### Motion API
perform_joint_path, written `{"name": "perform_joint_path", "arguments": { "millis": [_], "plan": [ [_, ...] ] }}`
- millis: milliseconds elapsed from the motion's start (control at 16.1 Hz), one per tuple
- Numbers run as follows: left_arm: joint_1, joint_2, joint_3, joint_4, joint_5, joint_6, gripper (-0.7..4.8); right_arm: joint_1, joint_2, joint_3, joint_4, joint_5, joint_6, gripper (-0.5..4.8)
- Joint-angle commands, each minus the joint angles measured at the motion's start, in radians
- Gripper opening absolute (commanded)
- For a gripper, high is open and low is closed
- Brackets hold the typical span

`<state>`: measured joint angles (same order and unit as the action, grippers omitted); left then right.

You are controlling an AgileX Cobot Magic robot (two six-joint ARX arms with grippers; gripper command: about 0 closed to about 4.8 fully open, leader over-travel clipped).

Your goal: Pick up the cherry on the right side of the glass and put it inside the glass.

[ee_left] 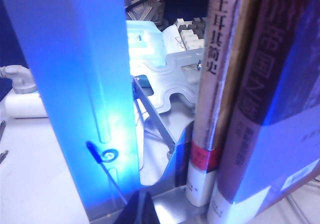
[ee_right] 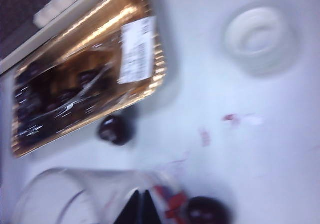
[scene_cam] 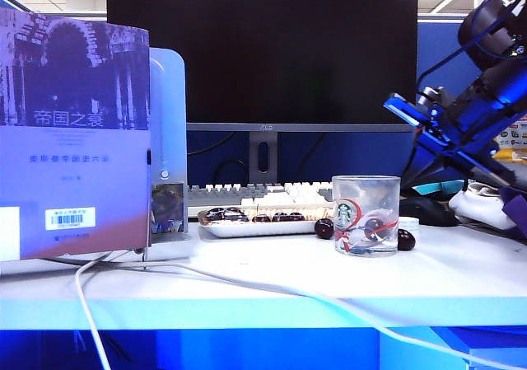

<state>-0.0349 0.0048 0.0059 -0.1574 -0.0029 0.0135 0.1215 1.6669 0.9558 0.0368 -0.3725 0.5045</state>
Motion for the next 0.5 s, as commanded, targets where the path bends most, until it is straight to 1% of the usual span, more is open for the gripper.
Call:
{"name": "perform_joint_path", "arguments": {
  "millis": [62,497],
  "plan": [
    [0.001,-0.003,0.000,-0.012,0.004,0.005,-0.05,0.007,0.000,0.007,0.013,-0.032,0.002,-0.05],
    [0.001,-0.003,0.000,-0.012,0.004,0.005,-0.05,0.021,0.003,0.007,0.002,-0.125,0.001,-0.05]
  ]
}}
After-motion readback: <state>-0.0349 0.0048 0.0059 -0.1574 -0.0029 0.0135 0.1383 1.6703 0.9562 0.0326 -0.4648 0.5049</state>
